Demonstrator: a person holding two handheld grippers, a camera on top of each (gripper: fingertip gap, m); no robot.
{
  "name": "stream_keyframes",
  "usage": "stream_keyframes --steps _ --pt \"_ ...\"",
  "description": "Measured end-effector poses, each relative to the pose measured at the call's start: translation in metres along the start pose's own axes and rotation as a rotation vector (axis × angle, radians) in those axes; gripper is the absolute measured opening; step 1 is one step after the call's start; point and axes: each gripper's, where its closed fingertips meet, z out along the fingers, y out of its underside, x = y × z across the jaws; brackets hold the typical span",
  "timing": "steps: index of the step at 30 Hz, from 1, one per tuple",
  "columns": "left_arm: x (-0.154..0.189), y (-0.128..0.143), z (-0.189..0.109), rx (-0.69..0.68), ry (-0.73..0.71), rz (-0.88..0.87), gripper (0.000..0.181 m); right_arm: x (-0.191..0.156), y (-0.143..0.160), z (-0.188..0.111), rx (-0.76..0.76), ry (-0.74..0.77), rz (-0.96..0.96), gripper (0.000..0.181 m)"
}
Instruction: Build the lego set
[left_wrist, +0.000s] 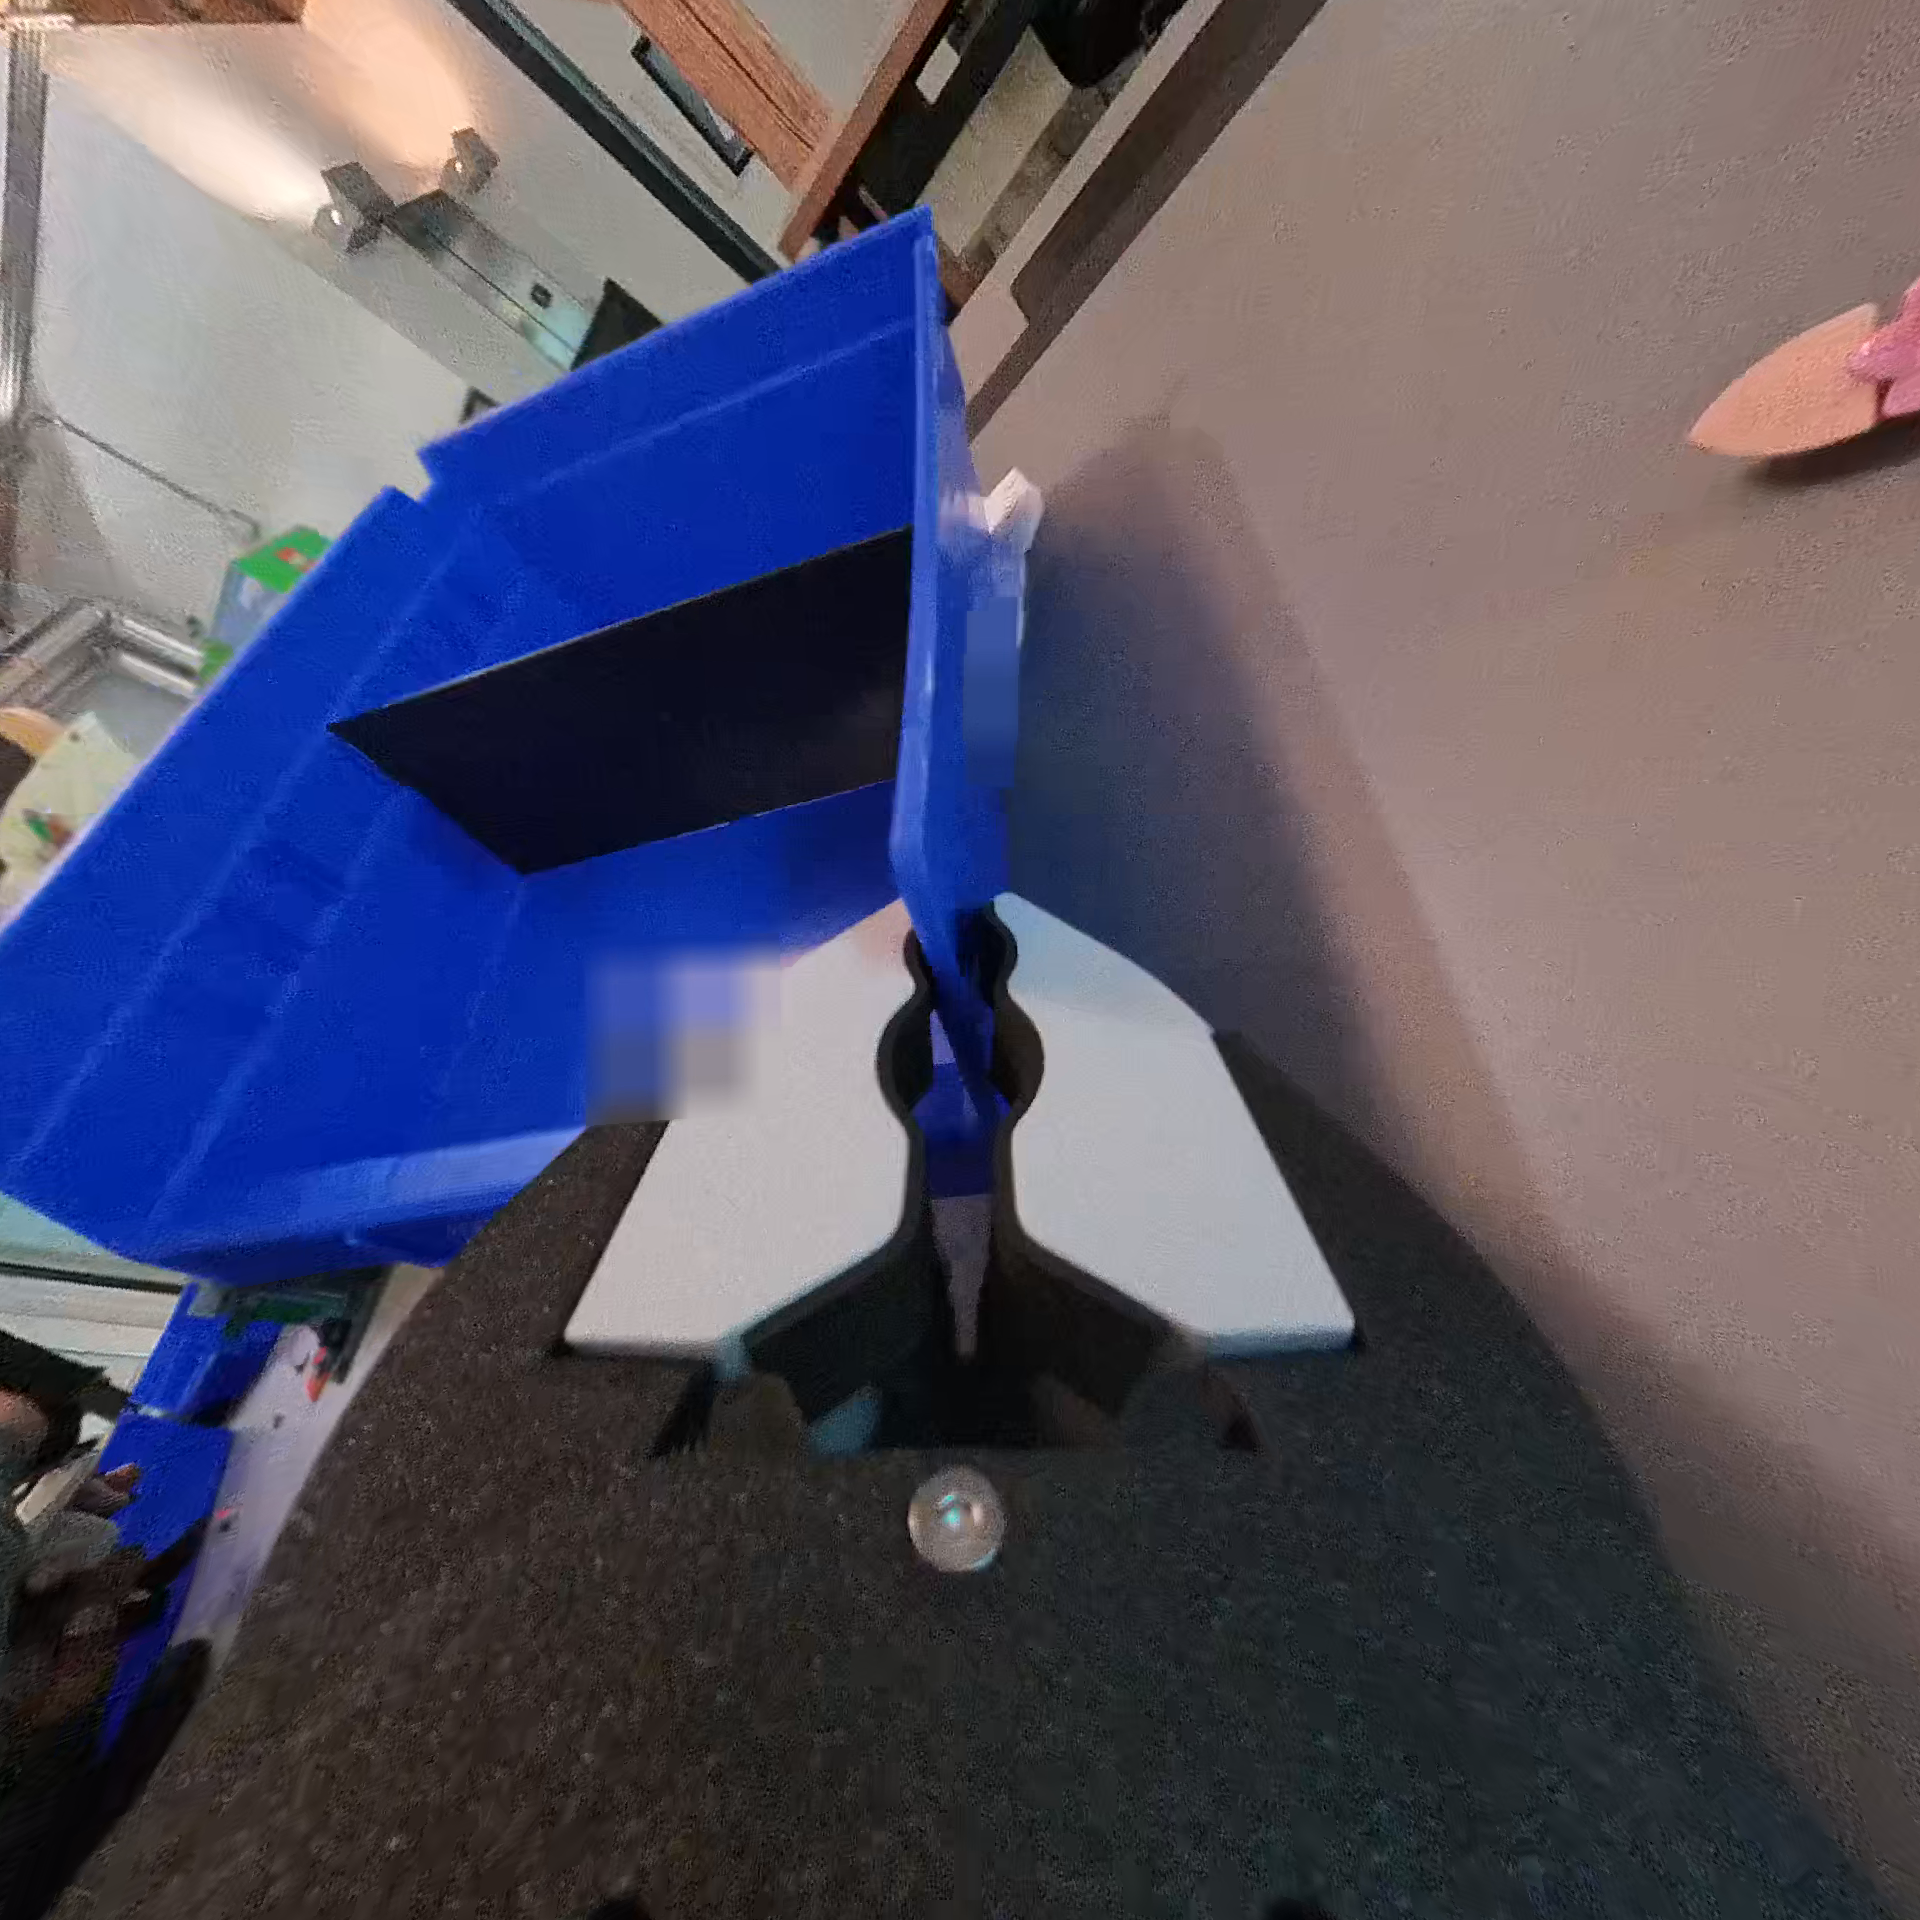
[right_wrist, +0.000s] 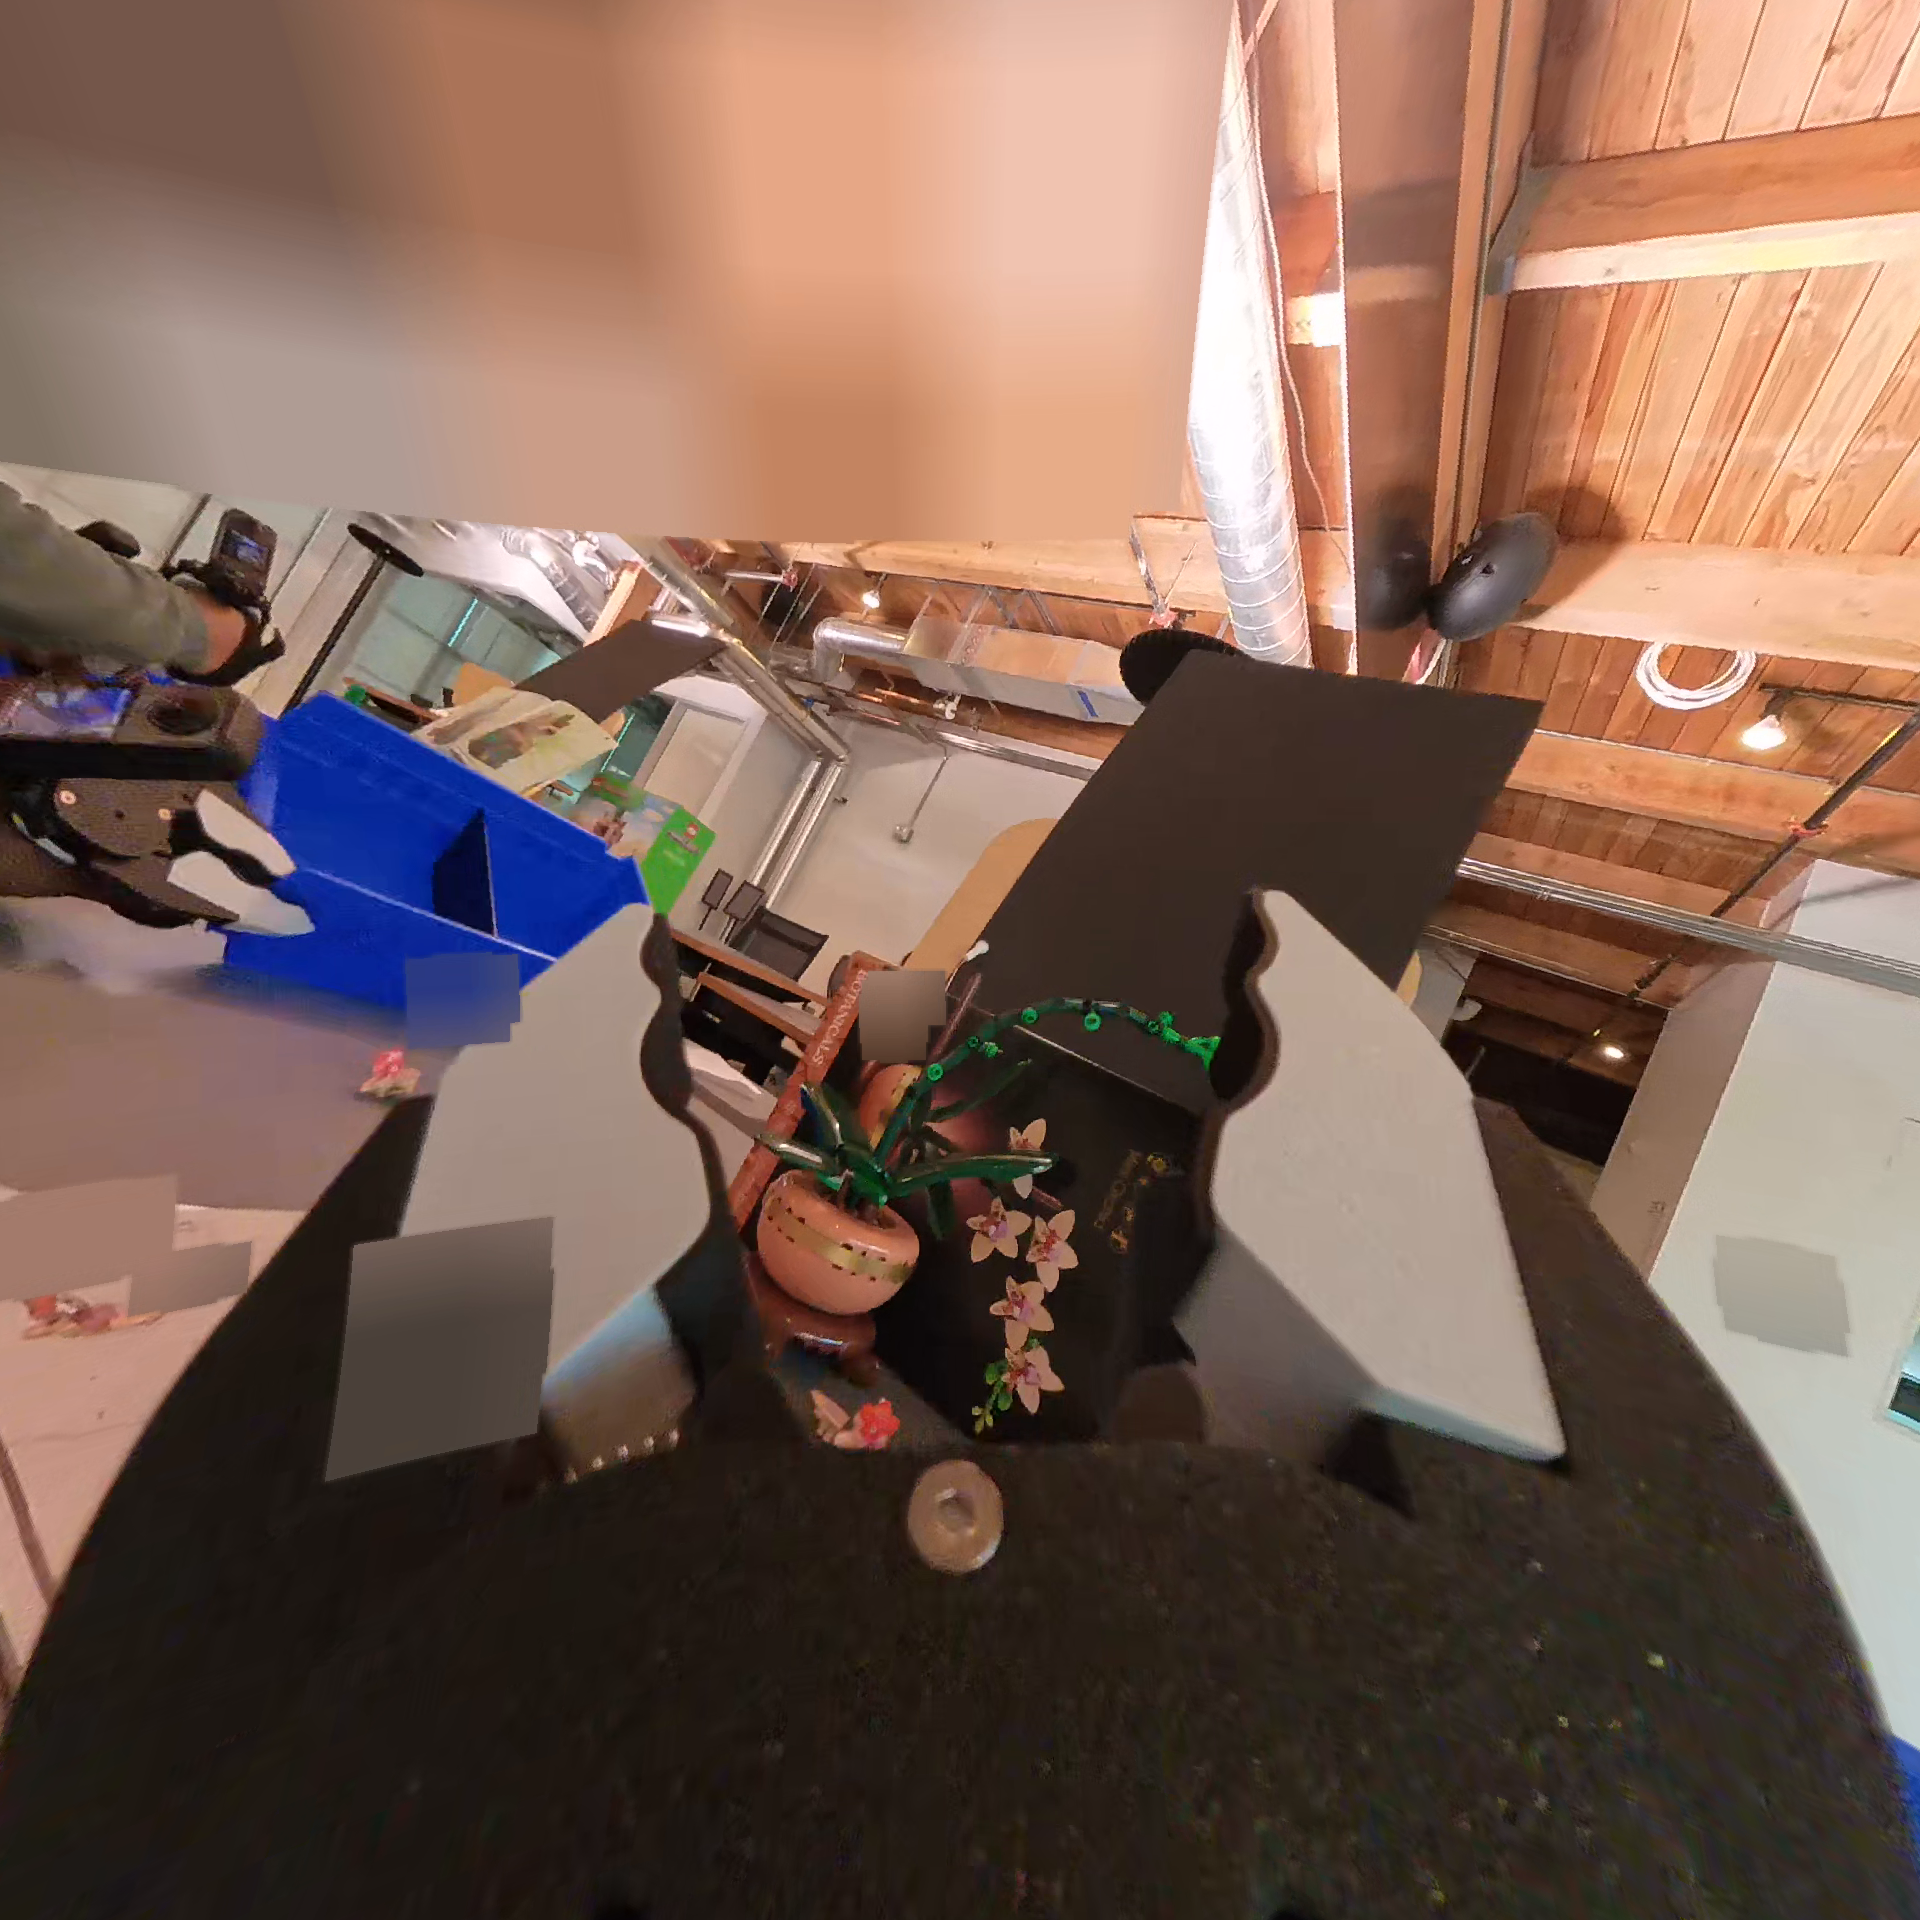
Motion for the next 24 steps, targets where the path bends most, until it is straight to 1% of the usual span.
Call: stream_keyframes --steps 1,3,5,8,10,11,12,14,15,16,17,18,20,21,22,23,24 --pt "-0.002 0.0 -0.001 -0.001 -0.016 0.006 0.007 0.0 0.002 -0.001 -0.009 -0.001 0.002 0.099" --pt "-0.005 0.001 -0.001 0.01 -0.013 -0.052 0.006 0.002 0.002 -0.003 -0.004 0.006 0.023 0.097" --pt "-0.009 0.002 0.0 0.014 -0.013 -0.095 0.007 0.006 0.002 -0.006 -0.001 0.019 0.049 0.089" --pt "-0.019 0.004 0.0 0.036 -0.066 -0.084 0.013 0.006 0.003 -0.01 -0.032 0.022 0.047 0.084" --pt "-0.026 0.005 -0.001 0.041 -0.087 -0.116 0.017 0.003 0.01 -0.012 -0.083 0.007 0.062 0.081" --pt "-0.031 0.004 -0.005 0.052 -0.118 -0.117 0.019 0.0 0.013 -0.013 -0.12 -0.004 0.073 0.075" --pt "-0.037 -0.004 -0.014 0.092 -0.172 -0.122 0.025 -0.002 0.016 -0.015 -0.153 -0.013 0.086 0.068" --pt "-0.041 -0.036 -0.042 0.254 -0.219 -0.165 0.037 -0.009 0.019 -0.02 -0.197 -0.057 0.125 0.058" --pt "-0.035 -0.054 -0.058 0.328 -0.197 -0.21 0.04 -0.014 0.02 -0.023 -0.221 -0.076 0.151 0.053" --pt "-0.025 -0.071 -0.072 0.39 -0.143 -0.272 0.045 -0.018 0.022 -0.026 -0.236 -0.095 0.175 0.048" --pt "-0.011 -0.086 -0.087 0.448 -0.073 -0.364 0.054 -0.021 0.022 -0.029 -0.232 -0.108 0.187 0.044" --pt "0.004 -0.102 -0.101 0.516 0.001 -0.475 0.067 -0.021 0.022 -0.031 -0.204 -0.107 0.175 0.037" --pt "0.034 -0.128 -0.127 0.66 0.127 -0.638 0.093 -0.01 0.019 -0.039 -0.139 -0.04 0.129 0.024" --pt "0.048 -0.135 -0.137 0.707 0.167 -0.682 0.102 -0.001 0.02 -0.044 -0.134 0.009 0.151 0.023" --pt "0.058 -0.138 -0.145 0.744 0.173 -0.699 0.109 0.008 0.018 -0.048 -0.13 0.054 0.187 0.021" --pt "0.06 -0.143 -0.155 0.801 0.148 -0.674 0.111 0.017 0.014 -0.052 -0.106 0.09 0.221 0.018" --pt "0.062 -0.148 -0.164 0.844 0.138 -0.625 0.109 0.027 0.009 -0.057 -0.076 0.127 0.255 0.013"
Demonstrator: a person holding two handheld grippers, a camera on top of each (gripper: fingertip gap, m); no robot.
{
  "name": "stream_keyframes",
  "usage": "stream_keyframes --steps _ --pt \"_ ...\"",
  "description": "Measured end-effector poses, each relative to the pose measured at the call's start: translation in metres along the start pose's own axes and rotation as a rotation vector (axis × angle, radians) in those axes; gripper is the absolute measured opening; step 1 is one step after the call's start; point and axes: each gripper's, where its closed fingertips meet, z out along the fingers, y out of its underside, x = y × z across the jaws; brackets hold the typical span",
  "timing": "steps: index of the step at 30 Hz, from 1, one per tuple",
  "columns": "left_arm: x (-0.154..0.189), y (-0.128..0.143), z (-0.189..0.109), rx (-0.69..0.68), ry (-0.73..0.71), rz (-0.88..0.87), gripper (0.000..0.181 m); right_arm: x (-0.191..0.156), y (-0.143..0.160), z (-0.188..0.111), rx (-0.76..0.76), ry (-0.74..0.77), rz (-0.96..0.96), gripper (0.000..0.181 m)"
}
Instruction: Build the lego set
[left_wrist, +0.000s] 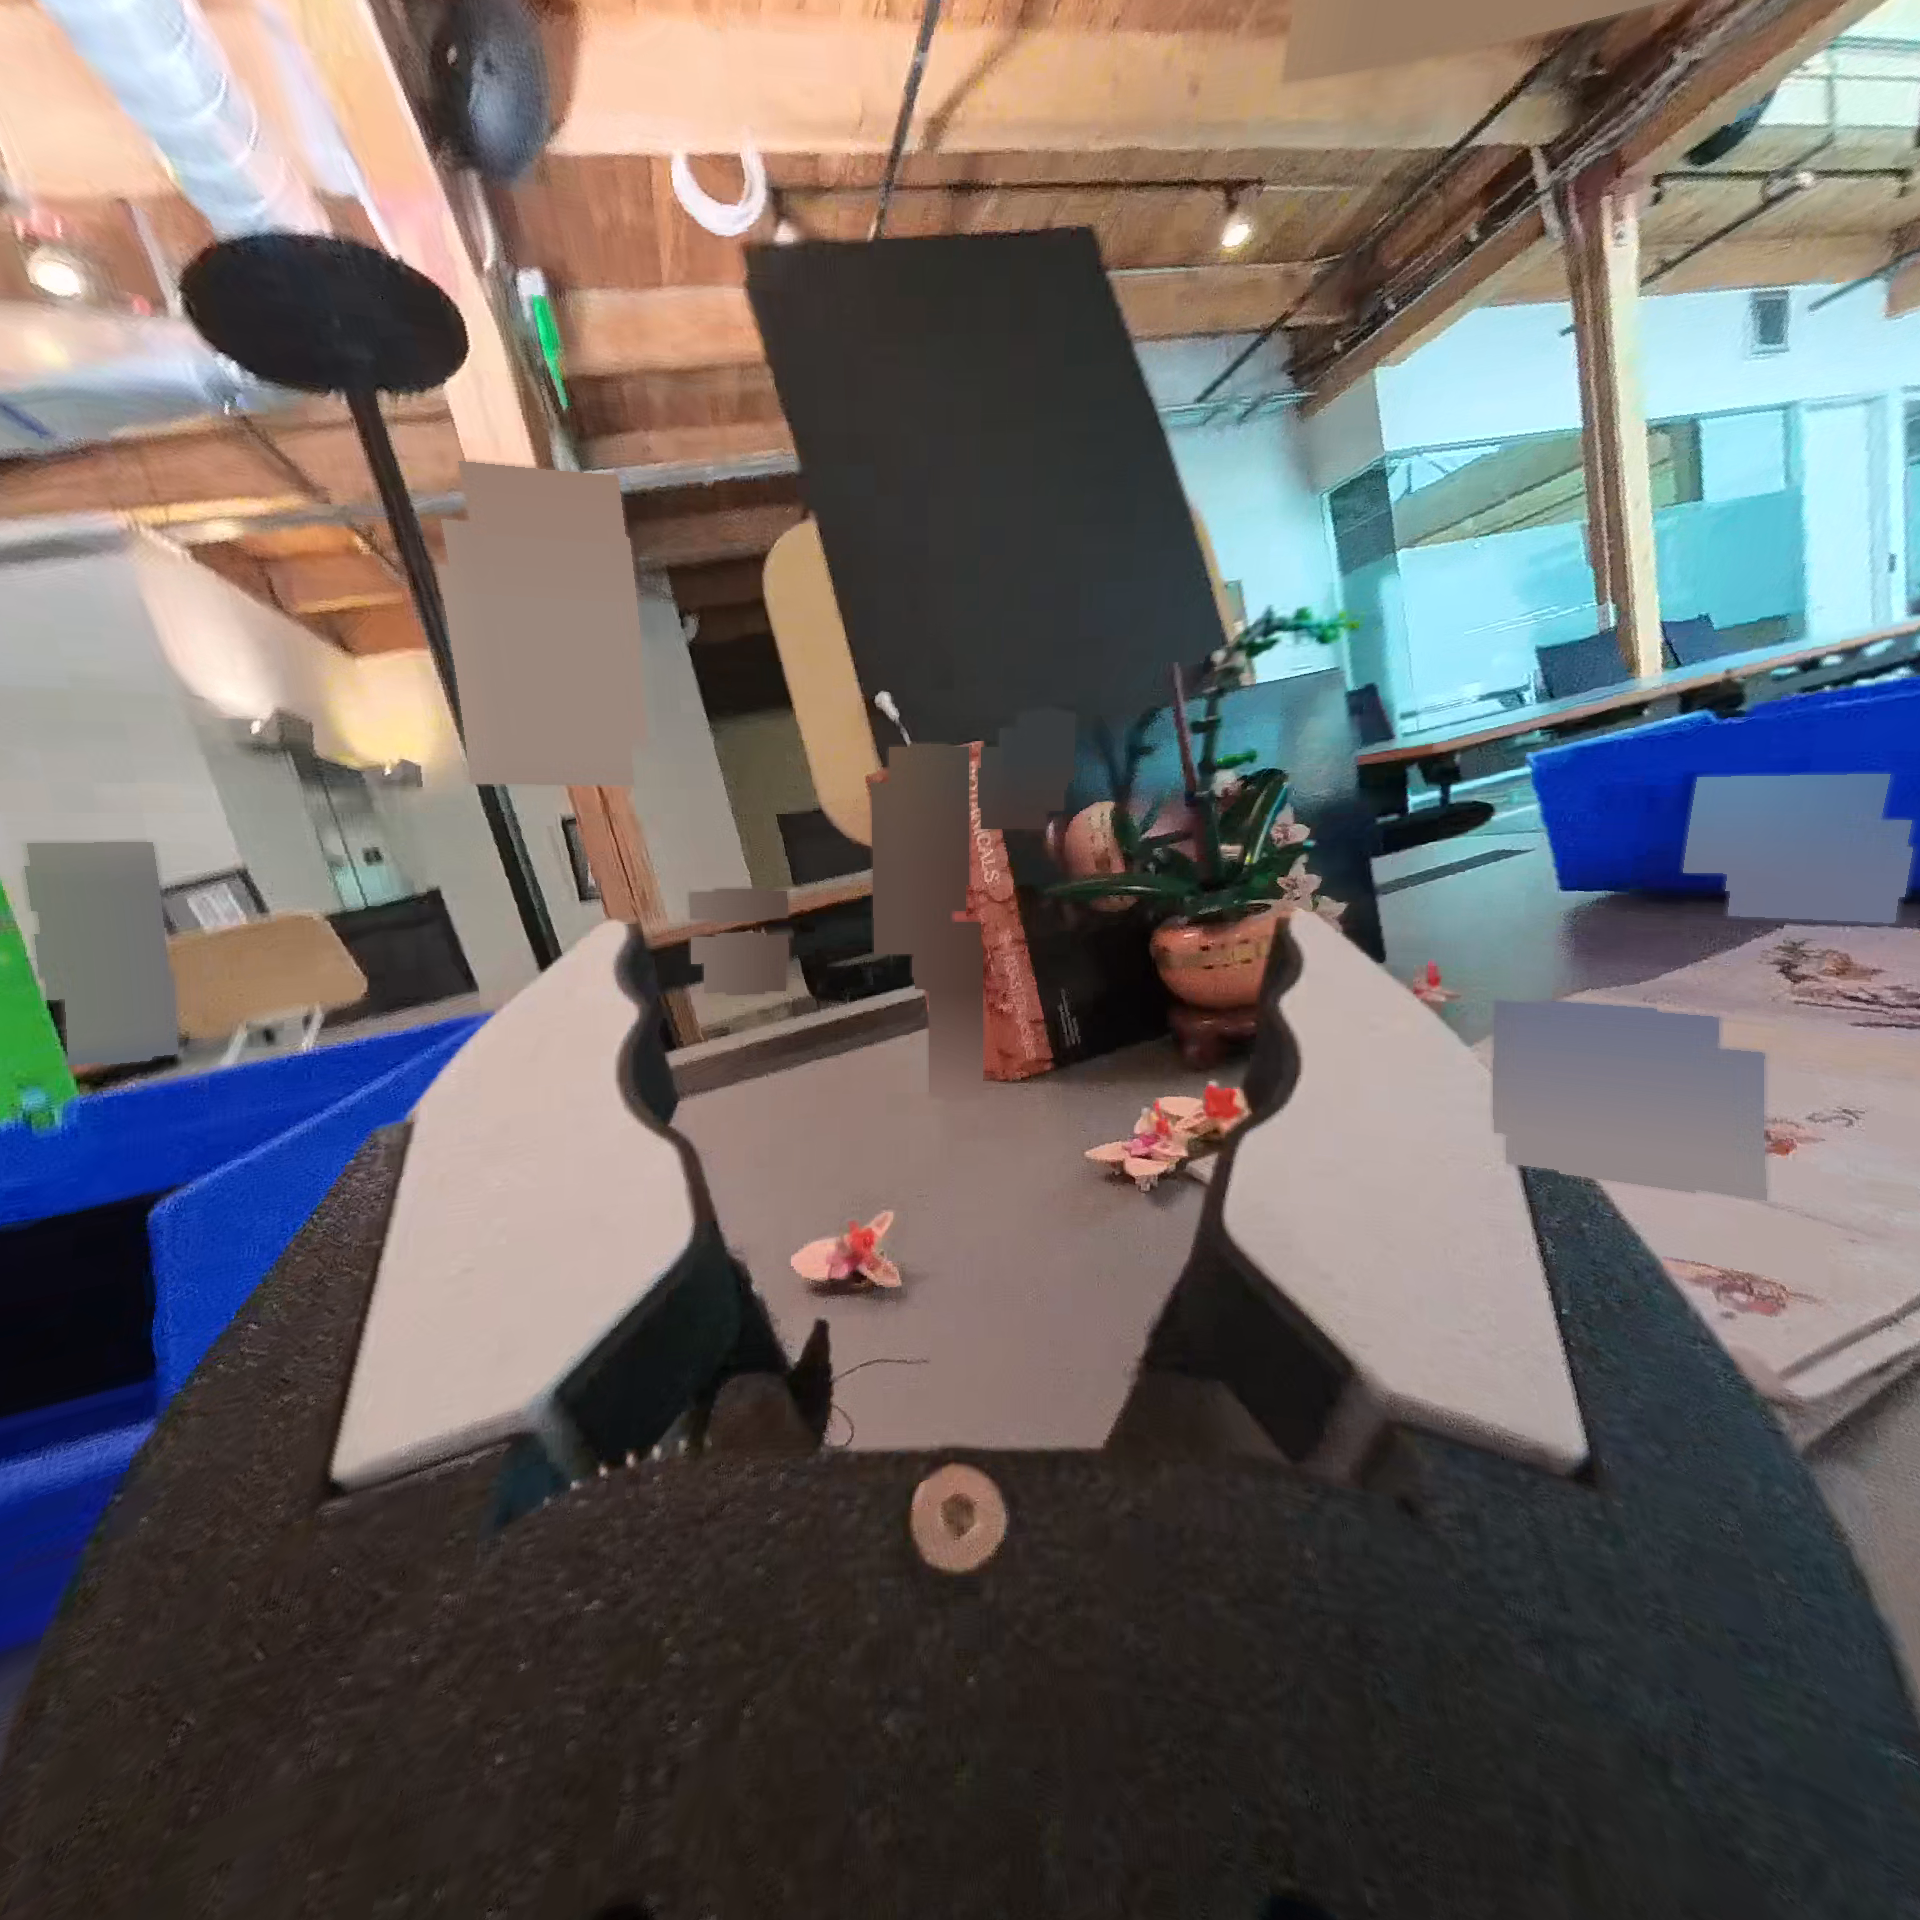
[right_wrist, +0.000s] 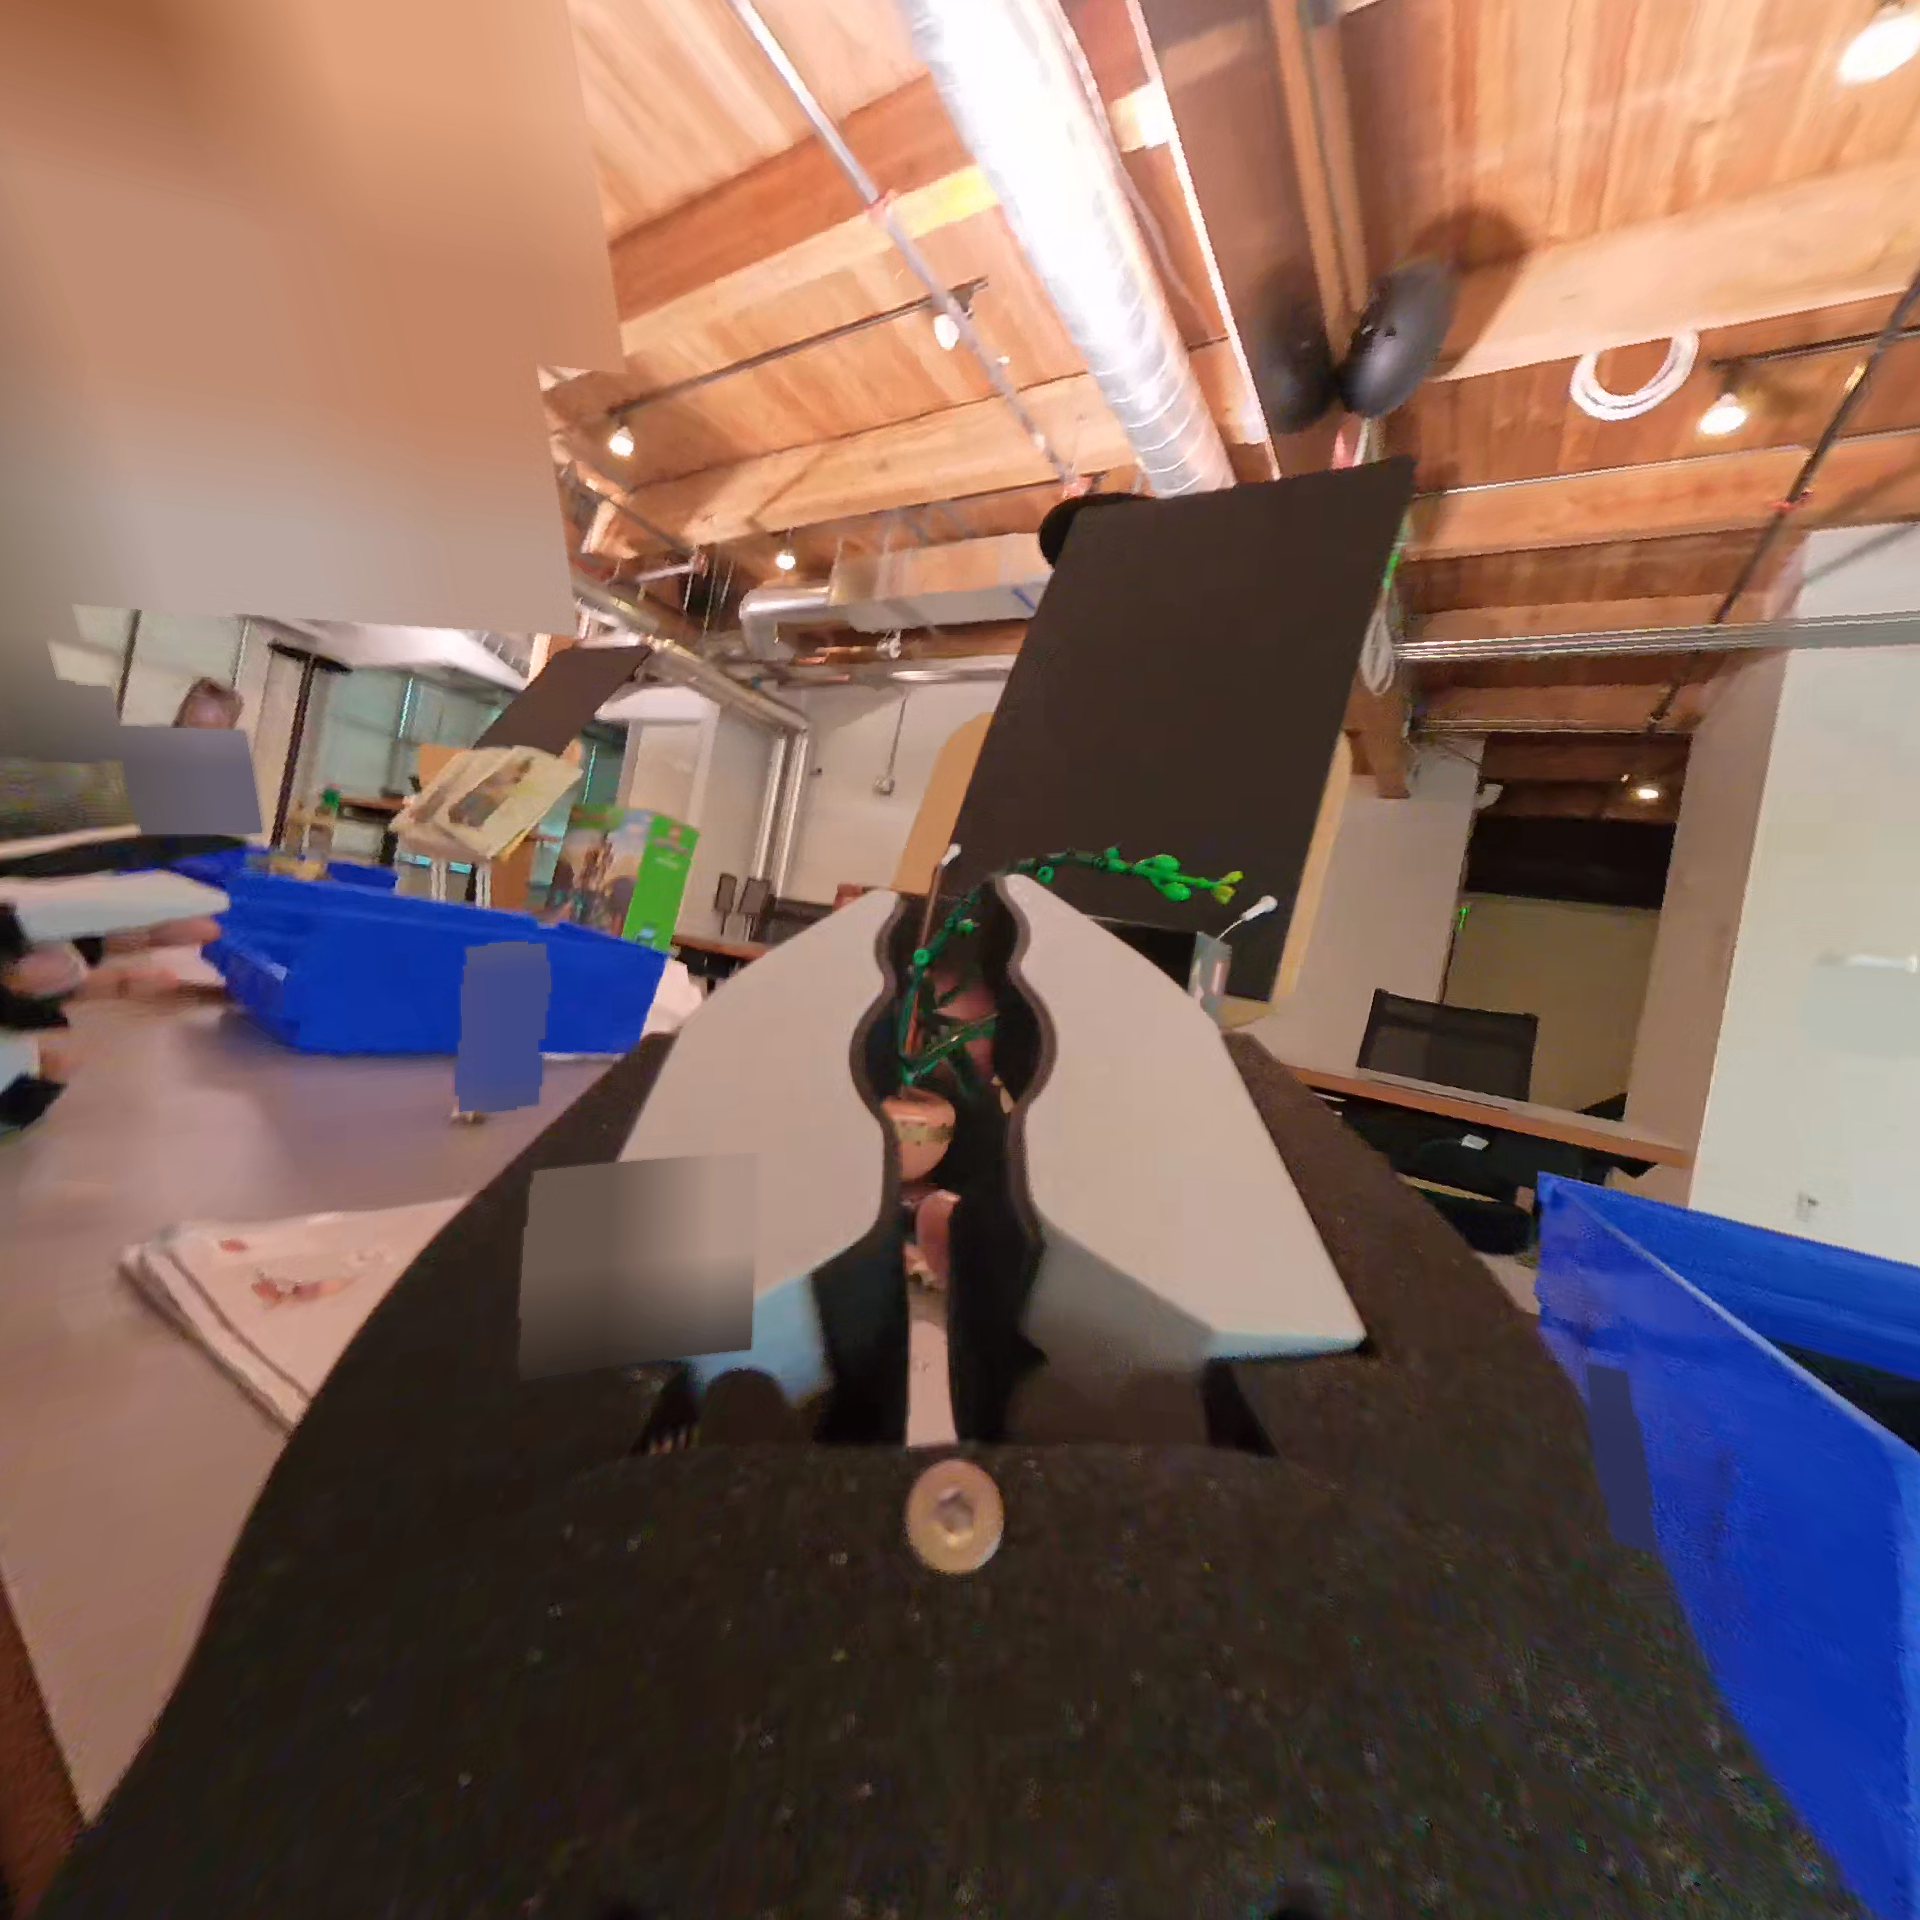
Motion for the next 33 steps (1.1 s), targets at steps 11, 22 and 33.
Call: stream_keyframes --steps 11,22,33 --pt "0.008 -0.009 -0.006 0.122 0.08 -0.006 0.084 0.08 -0.041 -0.062 0.377 0.199 0.361 0.034" --pt "0.0 -0.011 -0.008 0.136 0.096 -0.1 0.045 0.022 0.037 -0.014 -0.256 -0.081 0.244 0.013" --pt "0.193 0.089 -0.012 -0.663 1.007 0.471 0.036 -0.053 0.141 -0.061 -1.178 -0.525 -0.159 0.06"
